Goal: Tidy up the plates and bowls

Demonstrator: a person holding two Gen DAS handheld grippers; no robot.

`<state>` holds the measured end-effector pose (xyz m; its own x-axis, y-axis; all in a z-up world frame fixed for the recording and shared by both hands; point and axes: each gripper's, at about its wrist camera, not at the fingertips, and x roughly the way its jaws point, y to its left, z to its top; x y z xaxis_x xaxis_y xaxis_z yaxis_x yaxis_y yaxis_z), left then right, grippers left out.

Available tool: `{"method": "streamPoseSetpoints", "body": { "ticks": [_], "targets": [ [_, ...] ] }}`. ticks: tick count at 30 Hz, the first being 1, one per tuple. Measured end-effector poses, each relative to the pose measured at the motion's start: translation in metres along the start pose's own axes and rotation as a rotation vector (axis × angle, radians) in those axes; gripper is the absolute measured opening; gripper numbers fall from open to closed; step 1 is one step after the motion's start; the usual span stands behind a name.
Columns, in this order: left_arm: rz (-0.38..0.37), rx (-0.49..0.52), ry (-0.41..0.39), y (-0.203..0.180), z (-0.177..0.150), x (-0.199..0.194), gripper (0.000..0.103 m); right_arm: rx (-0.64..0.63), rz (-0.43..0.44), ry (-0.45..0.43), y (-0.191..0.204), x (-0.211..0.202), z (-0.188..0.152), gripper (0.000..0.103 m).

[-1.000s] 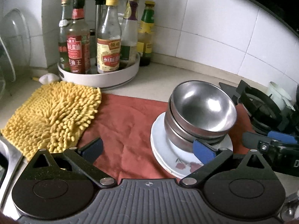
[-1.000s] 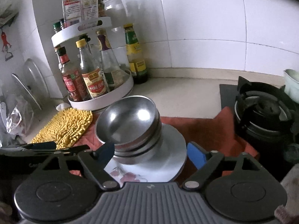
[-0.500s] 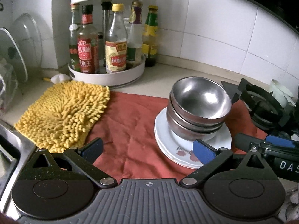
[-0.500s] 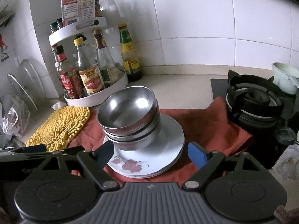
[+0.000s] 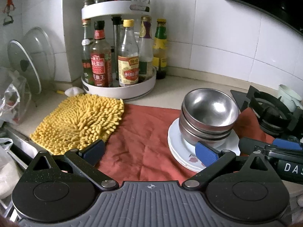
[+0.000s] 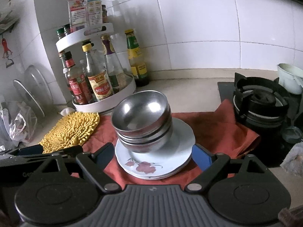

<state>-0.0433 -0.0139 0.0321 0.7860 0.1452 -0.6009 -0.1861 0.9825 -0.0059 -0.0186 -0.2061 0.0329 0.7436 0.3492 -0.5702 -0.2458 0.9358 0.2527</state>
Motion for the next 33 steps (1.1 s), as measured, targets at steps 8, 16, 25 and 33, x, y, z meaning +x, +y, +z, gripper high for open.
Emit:
{"method": "streamPoseSetpoints", "body": {
  "ticks": [8, 16, 25, 33],
  "targets": [
    [0.041, -0.001, 0.034, 0.001, -0.002, 0.002, 0.103, -0.027, 0.02, 0.007, 0.003, 0.004, 0.0, 0.086],
    [0.033, -0.016, 0.115, -0.001, -0.011, 0.011, 0.101, -0.044, 0.024, 0.054, 0.002, 0.012, -0.004, 0.086],
    [0.017, -0.011, 0.175, -0.005, -0.017, 0.021, 0.099, -0.04, 0.017, 0.121, -0.006, 0.023, -0.013, 0.086],
    [-0.035, -0.005, 0.193, -0.012, -0.015, 0.031, 0.095, -0.032, 0.005, 0.137, -0.014, 0.027, -0.013, 0.086]
  ]
}}
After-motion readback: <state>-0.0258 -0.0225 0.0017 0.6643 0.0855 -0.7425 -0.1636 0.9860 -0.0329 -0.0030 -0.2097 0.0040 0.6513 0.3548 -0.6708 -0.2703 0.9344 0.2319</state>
